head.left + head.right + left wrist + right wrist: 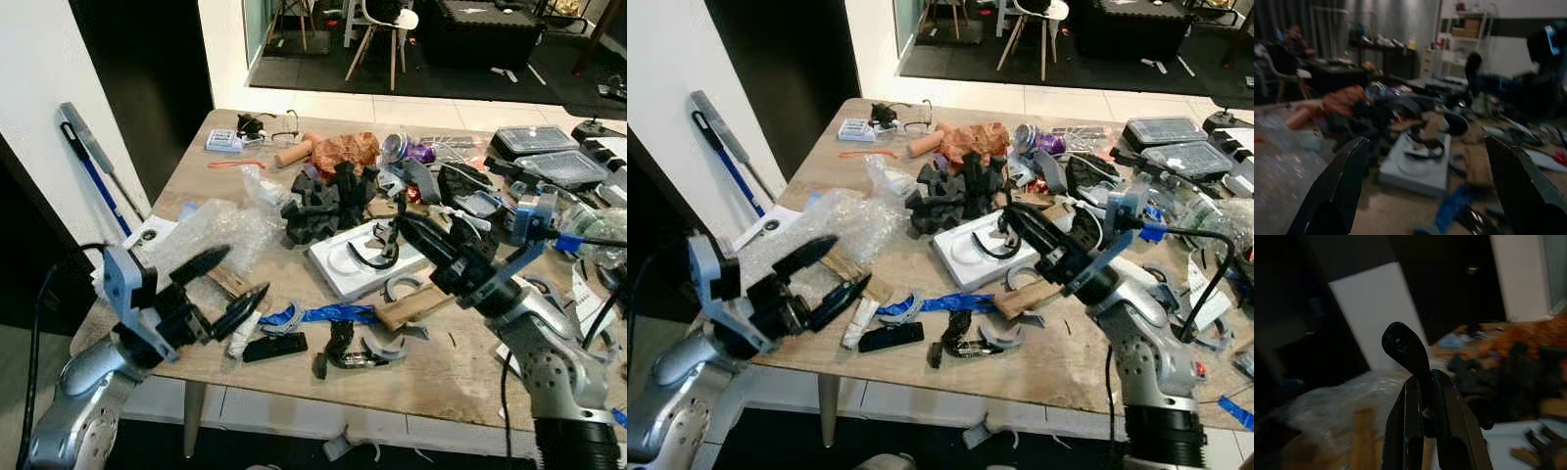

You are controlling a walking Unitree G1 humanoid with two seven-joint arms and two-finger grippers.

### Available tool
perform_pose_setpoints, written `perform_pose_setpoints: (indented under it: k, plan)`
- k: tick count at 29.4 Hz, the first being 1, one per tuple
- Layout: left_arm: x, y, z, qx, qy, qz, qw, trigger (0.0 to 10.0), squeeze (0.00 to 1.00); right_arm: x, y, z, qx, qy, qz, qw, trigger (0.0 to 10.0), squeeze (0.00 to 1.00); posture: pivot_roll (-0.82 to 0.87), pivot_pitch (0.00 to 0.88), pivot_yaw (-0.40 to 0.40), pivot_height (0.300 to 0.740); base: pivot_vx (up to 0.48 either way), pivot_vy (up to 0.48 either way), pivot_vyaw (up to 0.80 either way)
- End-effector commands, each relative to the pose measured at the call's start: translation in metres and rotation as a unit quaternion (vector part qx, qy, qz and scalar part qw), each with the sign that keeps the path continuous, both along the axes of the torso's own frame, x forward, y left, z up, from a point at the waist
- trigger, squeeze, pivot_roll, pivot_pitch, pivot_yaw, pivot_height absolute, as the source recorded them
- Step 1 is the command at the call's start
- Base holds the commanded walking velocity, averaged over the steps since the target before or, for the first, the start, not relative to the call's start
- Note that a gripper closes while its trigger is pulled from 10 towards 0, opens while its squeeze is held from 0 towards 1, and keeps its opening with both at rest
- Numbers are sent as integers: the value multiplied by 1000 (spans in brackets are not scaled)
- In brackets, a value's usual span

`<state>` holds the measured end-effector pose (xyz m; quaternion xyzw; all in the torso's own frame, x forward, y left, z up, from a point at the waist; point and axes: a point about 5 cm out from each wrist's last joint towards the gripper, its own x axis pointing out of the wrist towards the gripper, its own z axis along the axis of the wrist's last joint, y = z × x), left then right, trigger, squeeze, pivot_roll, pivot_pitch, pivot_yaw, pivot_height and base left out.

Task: Picking trash to rubbish bin

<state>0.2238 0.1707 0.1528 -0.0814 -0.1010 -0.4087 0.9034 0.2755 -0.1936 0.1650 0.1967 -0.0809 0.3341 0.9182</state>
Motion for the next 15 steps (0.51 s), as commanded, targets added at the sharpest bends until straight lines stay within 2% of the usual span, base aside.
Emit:
perform_pose_setpoints:
  k: [1, 4, 7, 10, 15]
  plan:
    - [3, 3, -2, 10, 4, 24, 1000, 10000, 0, 0, -3, 0, -13, -3, -30, 999, 10000, 0, -15, 0, -33, 740, 0, 0, 0]
    - [6, 3, -2, 11, 2, 38, 999, 10000, 0, 2, -4, 0, -16, -3, -45, 999, 10000, 0, -18, 0, -31, 740, 0, 0, 0]
    - [15, 1, 2, -6, -8, 79, 997, 10000, 0, 7, -4, 0, -20, -5, -86, 996, 10000, 0, -21, 0, -28, 740, 0, 0, 0]
    - [17, -4, 0, -10, -3, 92, 996, 10000, 0, 6, 2, -2, -23, -6, -76, 997, 10000, 0, -17, 0, -26, 740, 0, 0, 0]
    - [18, -4, -10, -3, 14, 112, 994, 10000, 0, 4, 7, -5, -30, -5, -61, 998, 10000, 0, -15, 0, -28, 740, -305, 0, 0]
